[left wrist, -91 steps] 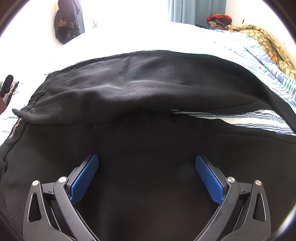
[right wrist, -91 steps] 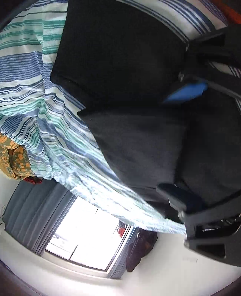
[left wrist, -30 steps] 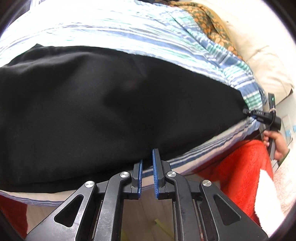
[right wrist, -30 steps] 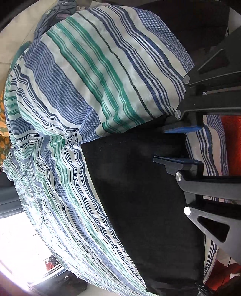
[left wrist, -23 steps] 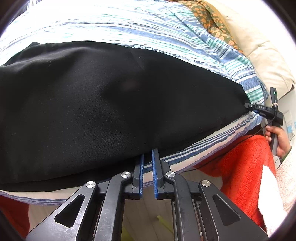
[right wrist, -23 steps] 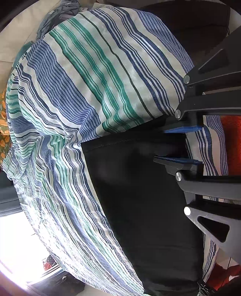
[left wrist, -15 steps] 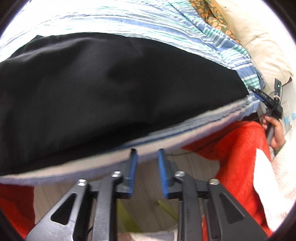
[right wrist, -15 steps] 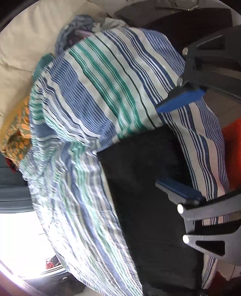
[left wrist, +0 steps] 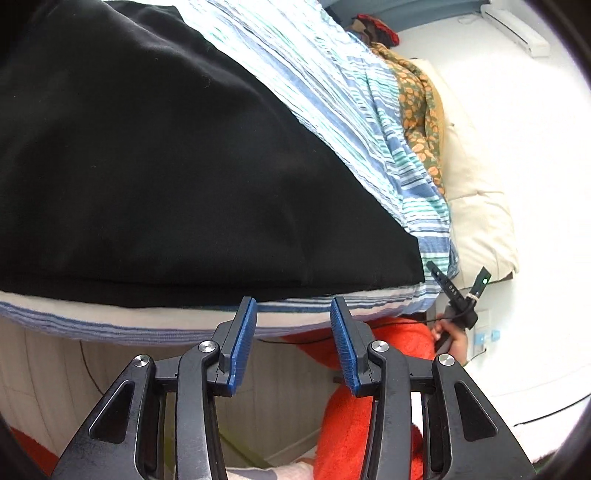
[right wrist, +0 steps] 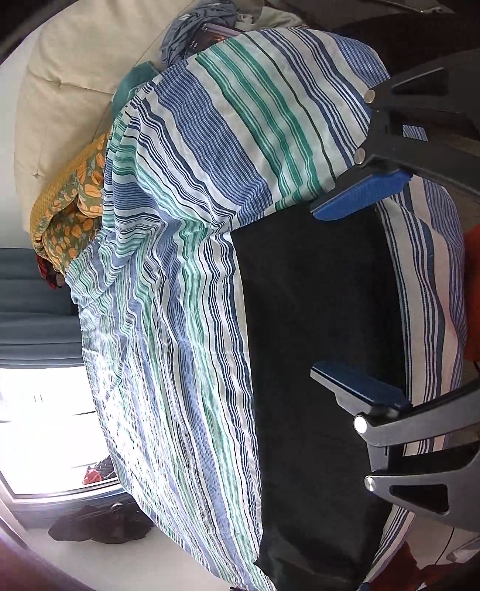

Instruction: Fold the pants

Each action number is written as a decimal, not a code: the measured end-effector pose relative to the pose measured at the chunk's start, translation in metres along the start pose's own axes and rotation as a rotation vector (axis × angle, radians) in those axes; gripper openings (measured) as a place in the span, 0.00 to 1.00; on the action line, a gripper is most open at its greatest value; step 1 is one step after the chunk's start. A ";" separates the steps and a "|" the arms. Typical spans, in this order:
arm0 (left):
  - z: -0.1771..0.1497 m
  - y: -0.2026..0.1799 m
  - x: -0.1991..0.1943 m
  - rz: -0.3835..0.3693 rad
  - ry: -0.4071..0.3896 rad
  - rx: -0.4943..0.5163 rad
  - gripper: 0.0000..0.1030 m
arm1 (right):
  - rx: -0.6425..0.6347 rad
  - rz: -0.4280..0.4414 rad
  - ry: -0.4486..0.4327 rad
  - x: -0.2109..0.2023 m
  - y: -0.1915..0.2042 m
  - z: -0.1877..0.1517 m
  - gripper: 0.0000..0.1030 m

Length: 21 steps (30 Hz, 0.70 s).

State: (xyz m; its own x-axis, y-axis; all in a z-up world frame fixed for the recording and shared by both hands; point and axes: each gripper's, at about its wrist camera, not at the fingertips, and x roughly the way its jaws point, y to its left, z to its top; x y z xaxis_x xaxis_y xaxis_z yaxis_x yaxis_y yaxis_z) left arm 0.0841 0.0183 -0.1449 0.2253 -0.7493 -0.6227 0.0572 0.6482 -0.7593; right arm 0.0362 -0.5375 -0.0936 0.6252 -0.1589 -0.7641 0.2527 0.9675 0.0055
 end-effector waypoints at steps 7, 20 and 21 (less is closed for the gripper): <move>0.004 0.012 0.011 -0.036 -0.060 -0.104 0.40 | -0.011 -0.018 -0.014 -0.003 0.001 -0.001 0.76; -0.003 0.046 -0.001 -0.064 -0.123 -0.356 0.48 | -0.016 -0.021 -0.015 -0.003 -0.001 -0.002 0.76; -0.004 0.048 -0.002 -0.061 -0.119 -0.370 0.48 | -0.019 -0.022 -0.016 -0.003 0.000 -0.002 0.76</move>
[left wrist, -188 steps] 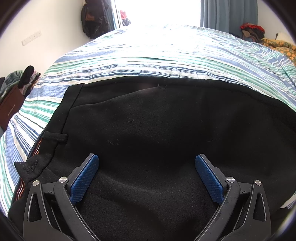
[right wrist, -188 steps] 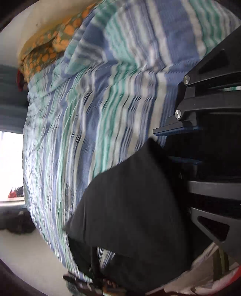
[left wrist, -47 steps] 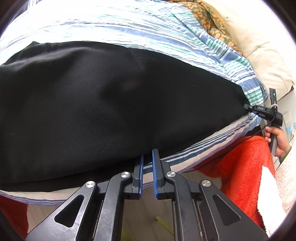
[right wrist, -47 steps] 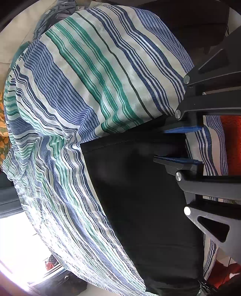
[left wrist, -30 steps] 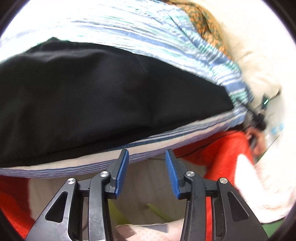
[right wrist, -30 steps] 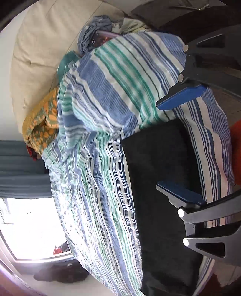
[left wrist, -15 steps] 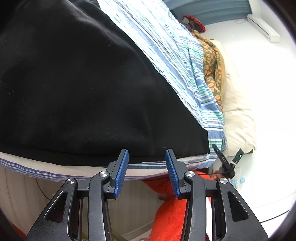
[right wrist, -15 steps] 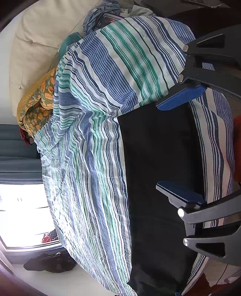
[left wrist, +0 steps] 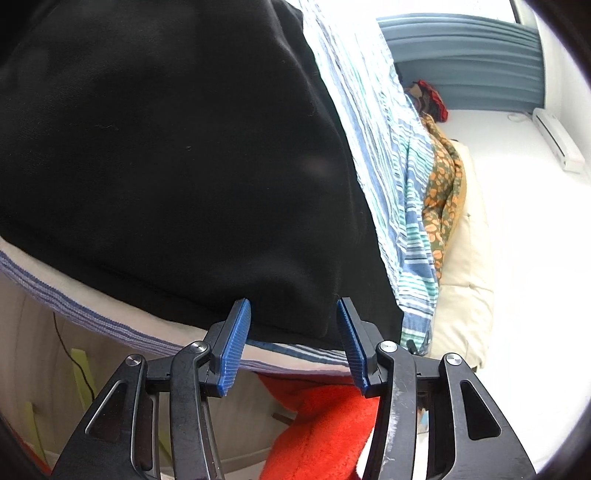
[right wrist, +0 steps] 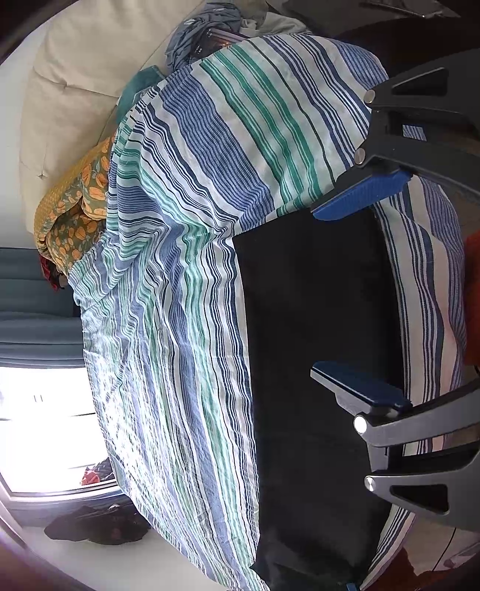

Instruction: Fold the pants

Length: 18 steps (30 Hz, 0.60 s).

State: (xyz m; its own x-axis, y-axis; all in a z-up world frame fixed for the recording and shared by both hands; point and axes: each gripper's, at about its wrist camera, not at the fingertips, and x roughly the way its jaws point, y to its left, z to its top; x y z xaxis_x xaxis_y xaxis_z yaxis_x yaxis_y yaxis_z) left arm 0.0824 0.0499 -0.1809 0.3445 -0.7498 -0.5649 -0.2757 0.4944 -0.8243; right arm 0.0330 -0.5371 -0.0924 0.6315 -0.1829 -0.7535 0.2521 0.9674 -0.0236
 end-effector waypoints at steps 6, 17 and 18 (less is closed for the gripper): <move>0.006 0.013 -0.017 0.021 -0.013 -0.037 0.58 | -0.010 -0.006 0.000 0.000 0.001 -0.001 0.76; 0.004 0.029 -0.028 0.002 -0.058 -0.115 0.60 | -0.007 -0.005 -0.004 -0.001 0.000 -0.001 0.76; 0.004 0.034 -0.034 0.008 -0.067 -0.126 0.60 | -0.002 -0.003 -0.006 -0.001 -0.002 -0.001 0.76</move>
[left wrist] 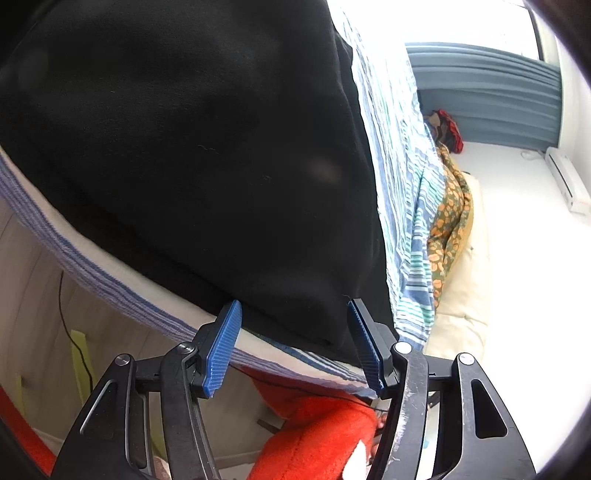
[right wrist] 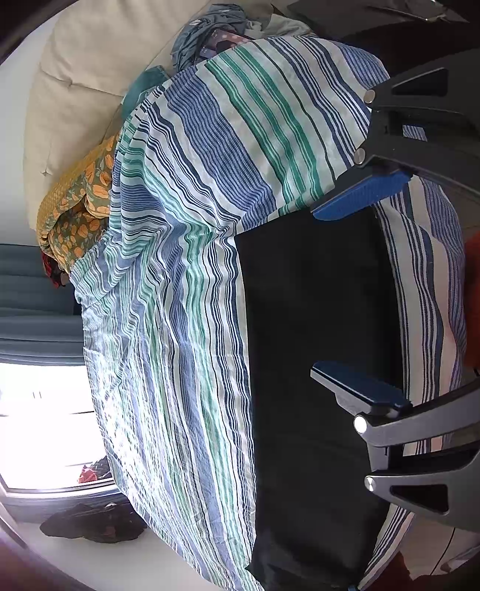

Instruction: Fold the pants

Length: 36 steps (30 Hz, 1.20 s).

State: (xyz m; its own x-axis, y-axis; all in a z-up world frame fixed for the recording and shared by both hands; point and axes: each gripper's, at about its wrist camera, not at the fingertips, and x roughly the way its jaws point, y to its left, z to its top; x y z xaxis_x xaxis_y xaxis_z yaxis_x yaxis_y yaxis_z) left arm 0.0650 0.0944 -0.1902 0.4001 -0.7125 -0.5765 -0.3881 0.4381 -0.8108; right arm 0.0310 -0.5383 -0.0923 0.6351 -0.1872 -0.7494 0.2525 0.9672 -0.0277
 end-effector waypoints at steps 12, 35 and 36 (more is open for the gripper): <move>0.006 0.016 -0.011 -0.035 -0.063 -0.074 0.59 | 0.006 0.004 0.003 0.000 0.001 0.000 0.76; 0.002 0.011 -0.036 0.104 -0.161 -0.046 0.02 | 0.018 0.008 0.005 0.001 -0.002 0.001 0.76; 0.000 0.010 -0.038 0.121 -0.163 -0.039 0.02 | 0.018 0.009 0.004 0.001 -0.002 0.001 0.76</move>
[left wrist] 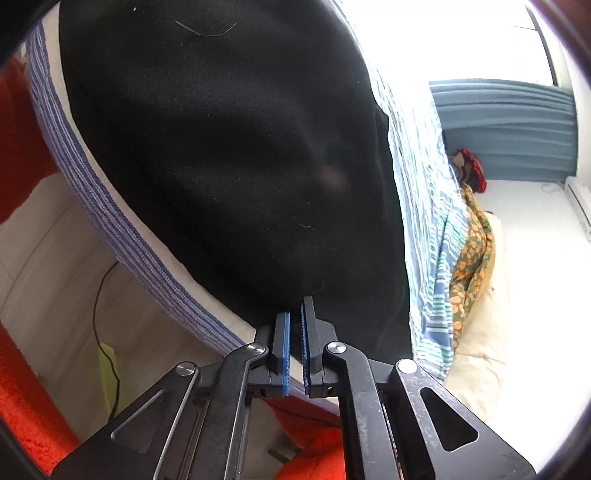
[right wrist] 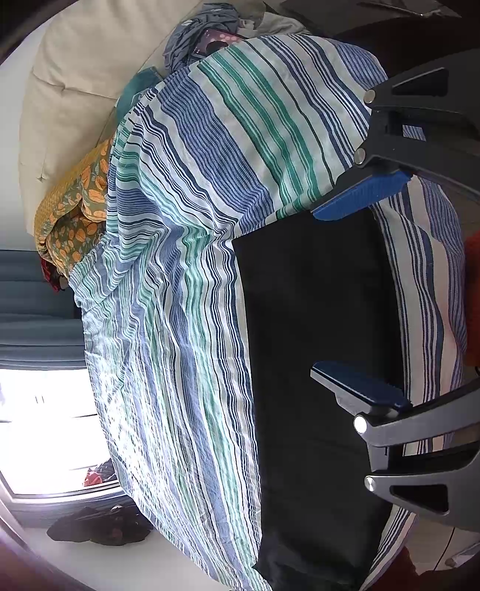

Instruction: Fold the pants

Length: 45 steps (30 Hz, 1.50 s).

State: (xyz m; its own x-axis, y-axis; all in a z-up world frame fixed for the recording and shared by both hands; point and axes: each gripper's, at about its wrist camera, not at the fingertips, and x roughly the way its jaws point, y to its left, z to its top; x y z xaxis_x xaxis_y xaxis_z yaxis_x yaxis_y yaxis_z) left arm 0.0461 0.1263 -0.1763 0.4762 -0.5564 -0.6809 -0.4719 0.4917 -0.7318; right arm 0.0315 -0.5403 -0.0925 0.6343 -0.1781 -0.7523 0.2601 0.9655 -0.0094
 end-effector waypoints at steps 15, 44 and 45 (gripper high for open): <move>-0.017 -0.046 -0.013 0.305 0.072 0.303 0.57 | 0.049 0.096 0.075 0.014 -0.008 0.000 0.76; -0.210 -0.241 0.232 0.404 0.208 1.547 0.83 | 0.451 0.208 0.018 0.011 -0.088 -0.023 0.76; -0.210 -0.239 0.228 0.394 0.213 1.520 0.83 | 0.488 0.231 0.013 0.012 -0.094 -0.025 0.76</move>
State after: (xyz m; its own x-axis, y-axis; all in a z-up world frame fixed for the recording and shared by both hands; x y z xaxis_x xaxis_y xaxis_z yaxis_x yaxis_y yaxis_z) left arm 0.1117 -0.2594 -0.1507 0.3384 -0.2532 -0.9063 0.6787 0.7328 0.0487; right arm -0.0040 -0.6285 -0.1170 0.7069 0.0338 -0.7065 0.4244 0.7787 0.4620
